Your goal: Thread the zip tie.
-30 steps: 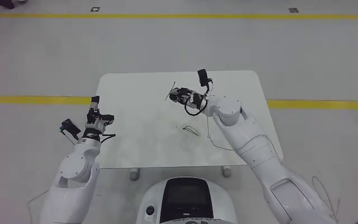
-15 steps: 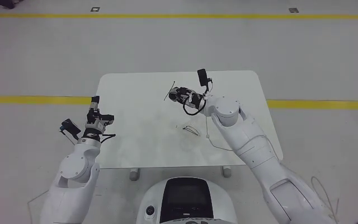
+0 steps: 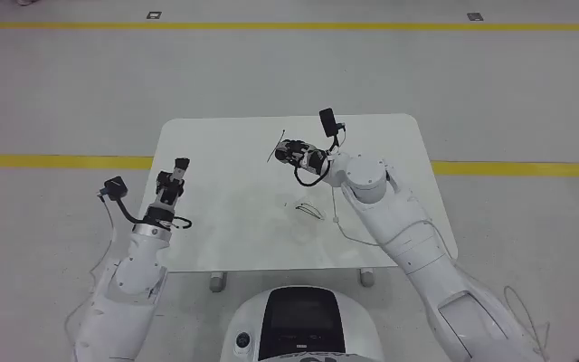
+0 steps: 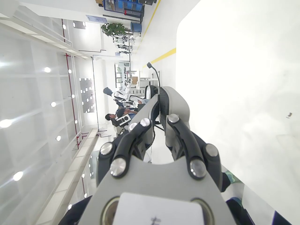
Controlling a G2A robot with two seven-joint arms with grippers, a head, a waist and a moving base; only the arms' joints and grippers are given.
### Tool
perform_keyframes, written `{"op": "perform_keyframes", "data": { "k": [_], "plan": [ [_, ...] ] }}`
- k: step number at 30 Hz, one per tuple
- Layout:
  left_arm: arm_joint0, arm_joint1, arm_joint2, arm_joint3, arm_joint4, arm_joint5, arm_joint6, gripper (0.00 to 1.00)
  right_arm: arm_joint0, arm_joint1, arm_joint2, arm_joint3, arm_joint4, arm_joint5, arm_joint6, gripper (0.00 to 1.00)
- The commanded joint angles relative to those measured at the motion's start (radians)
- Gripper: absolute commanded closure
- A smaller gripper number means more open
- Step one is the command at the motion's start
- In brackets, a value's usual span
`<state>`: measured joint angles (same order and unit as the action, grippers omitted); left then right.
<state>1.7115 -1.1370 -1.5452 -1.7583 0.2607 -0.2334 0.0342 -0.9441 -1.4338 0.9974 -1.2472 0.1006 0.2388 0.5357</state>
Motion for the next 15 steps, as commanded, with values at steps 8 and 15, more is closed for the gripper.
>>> {"op": "perform_keyframes", "data": {
  "k": [8, 15],
  "plan": [
    [-0.01, 0.004, -0.001, -0.007, 0.096, -0.019, -0.003, 0.0, -0.012, 0.0, -0.001, -0.014, -0.002, -0.007, -0.013, 1.0],
    [-0.031, 0.02, 0.023, 0.008, 0.672, -0.107, 0.111, 0.0, 0.009, -0.003, -0.013, -0.034, -0.036, 0.066, -0.029, 1.0]
  ]
}}
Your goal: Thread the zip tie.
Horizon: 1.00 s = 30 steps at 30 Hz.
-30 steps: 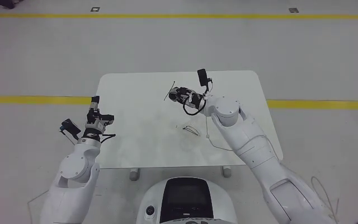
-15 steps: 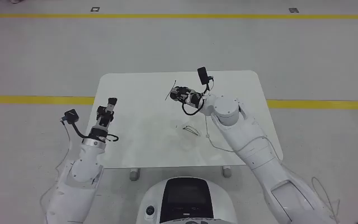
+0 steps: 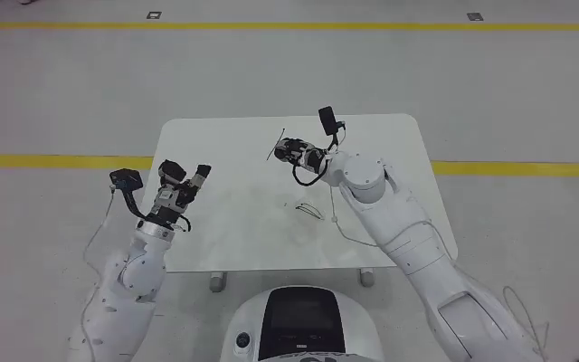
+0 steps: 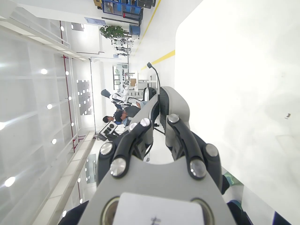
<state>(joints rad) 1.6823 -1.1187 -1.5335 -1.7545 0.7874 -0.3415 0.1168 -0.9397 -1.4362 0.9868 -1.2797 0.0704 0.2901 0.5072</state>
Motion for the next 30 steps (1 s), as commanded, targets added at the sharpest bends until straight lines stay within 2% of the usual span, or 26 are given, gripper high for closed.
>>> {"op": "perform_keyframes", "data": {
  "k": [1, 4, 5, 16, 21, 23, 24, 27, 30],
  "plan": [
    [-0.004, 0.002, 0.017, 0.011, 0.174, 0.002, 0.048, 0.0, 0.008, -0.001, -0.006, -0.003, -0.012, 0.029, 0.0, 1.0],
    [-0.012, 0.004, 0.028, 0.031, 0.298, 0.006, 0.098, 0.0, 0.014, -0.004, -0.01, 0.011, 0.002, 0.05, 0.004, 1.0],
    [-0.013, 0.003, 0.028, 0.042, 0.303, 0.025, 0.112, 0.0, 0.018, -0.005, -0.012, 0.017, 0.004, 0.05, 0.004, 1.0],
    [-0.017, 0.003, 0.028, 0.038, 0.319, 0.028, 0.111, 0.0, 0.01, -0.006, -0.013, 0.016, 0.001, 0.043, -0.013, 1.0],
    [-0.03, 0.016, 0.037, 0.019, 0.68, 0.08, 0.184, 0.0, 0.019, -0.01, -0.025, 0.006, -0.01, 0.05, -0.023, 1.0],
    [-0.031, 0.019, 0.044, 0.02, 0.777, 0.097, 0.213, 0.0, 0.026, -0.012, -0.032, 0.008, -0.005, 0.05, -0.025, 1.0],
    [-0.034, 0.025, 0.047, 0.021, 0.783, 0.103, 0.212, 0.0, 0.029, -0.014, -0.036, 0.009, -0.003, 0.05, -0.024, 1.0],
    [-0.052, 0.067, 0.076, 0.012, 0.783, 0.131, 0.185, 0.0, 0.043, -0.019, -0.047, 0.022, 0.012, 0.05, -0.023, 1.0],
    [-0.077, 0.131, 0.129, 0.012, 0.783, 0.187, 0.169, 0.0, 0.055, -0.025, -0.058, 0.044, 0.033, 0.05, -0.028, 1.0]
  ]
}}
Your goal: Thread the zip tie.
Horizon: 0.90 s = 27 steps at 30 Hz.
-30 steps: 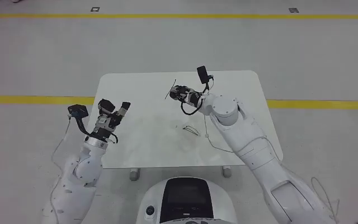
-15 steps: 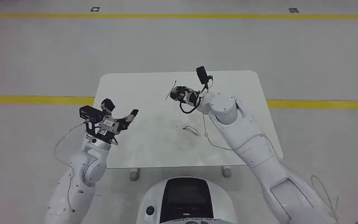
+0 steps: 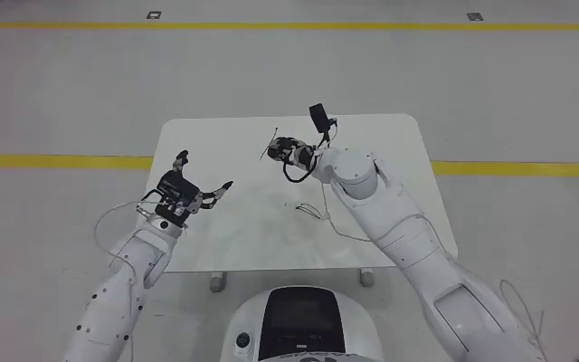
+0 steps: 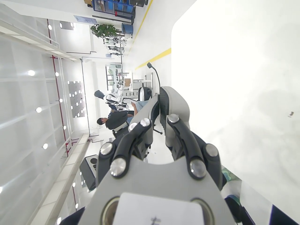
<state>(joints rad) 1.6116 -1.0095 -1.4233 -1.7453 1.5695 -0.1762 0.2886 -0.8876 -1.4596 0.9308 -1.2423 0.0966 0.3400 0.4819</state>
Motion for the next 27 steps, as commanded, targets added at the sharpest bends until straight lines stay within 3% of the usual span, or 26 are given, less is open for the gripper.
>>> {"op": "perform_keyframes", "data": {
  "k": [1, 2, 11, 14, 17, 21, 25, 27],
  "plan": [
    [-0.018, 0.05, 0.048, 0.006, 0.001, 0.051, -0.001, 0.0, 0.007, -0.004, -0.007, 0.016, 0.02, 0.0, -0.007, 1.0],
    [-0.026, 0.071, 0.069, 0.014, 0.001, 0.08, 0.003, 0.0, 0.012, -0.005, -0.011, 0.022, 0.021, 0.0, -0.013, 1.0],
    [-0.026, 0.071, 0.069, 0.014, 0.001, 0.08, 0.003, 0.0, 0.002, -0.006, -0.008, 0.016, 0.033, -0.003, -0.018, 1.0],
    [-0.051, 0.087, 0.087, 0.013, 0.001, 0.086, -0.016, 0.0, -0.001, -0.009, -0.01, 0.02, 0.041, 0.0, -0.034, 1.0],
    [-0.096, 0.137, 0.145, 0.021, 0.001, 0.111, -0.031, 0.0, 0.008, -0.018, -0.02, 0.038, 0.07, 0.0, -0.056, 1.0],
    [-0.172, 0.221, 0.265, 0.044, 0.001, 0.159, -0.036, 0.0, 0.025, -0.031, -0.042, 0.062, 0.111, 0.0, -0.078, 1.0],
    [-0.284, 0.307, 0.43, 0.072, 0.001, 0.206, -0.057, 0.0, 0.047, -0.043, -0.067, 0.095, 0.152, 0.0, -0.094, 1.0],
    [-0.336, 0.338, 0.505, 0.084, 0.001, 0.243, -0.065, 0.0, 0.056, -0.047, -0.077, 0.112, 0.173, 0.0, -0.1, 1.0]
  ]
}}
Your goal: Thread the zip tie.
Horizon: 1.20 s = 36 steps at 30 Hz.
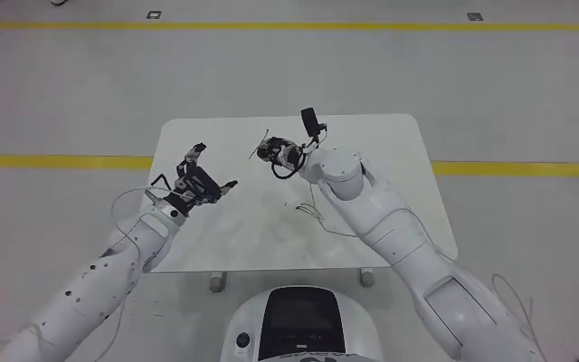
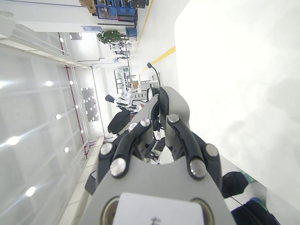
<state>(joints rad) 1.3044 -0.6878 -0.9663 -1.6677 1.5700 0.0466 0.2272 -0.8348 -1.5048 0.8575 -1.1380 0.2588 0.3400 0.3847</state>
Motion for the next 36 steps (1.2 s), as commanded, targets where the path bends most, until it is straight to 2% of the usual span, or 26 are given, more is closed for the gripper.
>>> {"op": "perform_keyframes", "data": {
  "k": [1, 2, 9, 11, 14, 19, 21, 30, 34, 36],
  "plan": [
    [-0.053, 0.029, 0.087, 0.012, 0.0, 0.037, -0.007, 0.0, 0.007, -0.003, -0.008, 0.017, 0.023, 0.0, -0.006, 1.0],
    [-0.071, 0.037, 0.111, 0.016, 0.0, 0.047, -0.006, 0.0, 0.012, -0.005, -0.014, 0.025, 0.028, 0.0, -0.01, 1.0],
    [-0.071, 0.037, 0.111, 0.016, 0.0, 0.047, -0.006, 0.0, 0.012, -0.005, -0.014, 0.025, 0.028, 0.0, -0.01, 1.0],
    [-0.075, 0.037, 0.115, 0.014, 0.0, 0.043, -0.005, 0.0, -0.004, -0.005, -0.011, 0.019, 0.038, 0.0, -0.016, 1.0],
    [-0.108, 0.041, 0.148, 0.017, 0.0, 0.047, -0.013, 0.0, -0.013, -0.009, -0.011, 0.025, 0.055, 0.0, -0.028, 1.0],
    [-0.202, 0.057, 0.25, 0.035, 0.0, 0.077, -0.045, 0.0, -0.011, -0.019, -0.022, 0.053, 0.111, 0.0, -0.048, 1.0],
    [-0.238, 0.062, 0.294, 0.04, 0.0, 0.102, -0.067, 0.0, -0.007, -0.022, -0.028, 0.062, 0.128, 0.0, -0.057, 1.0],
    [-0.245, 0.062, 0.303, 0.041, 0.0, 0.102, -0.067, 0.0, -0.005, -0.023, -0.029, 0.064, 0.134, 0.0, -0.065, 1.0],
    [-0.276, 0.065, 0.334, 0.05, 0.0, 0.094, -0.064, 0.0, -0.027, -0.024, -0.026, 0.041, 0.134, 0.0, -0.076, 1.0],
    [-0.303, 0.069, 0.364, 0.054, 0.0, 0.098, -0.065, 0.0, -0.03, -0.026, -0.029, 0.043, 0.142, 0.0, -0.078, 1.0]
  ]
}}
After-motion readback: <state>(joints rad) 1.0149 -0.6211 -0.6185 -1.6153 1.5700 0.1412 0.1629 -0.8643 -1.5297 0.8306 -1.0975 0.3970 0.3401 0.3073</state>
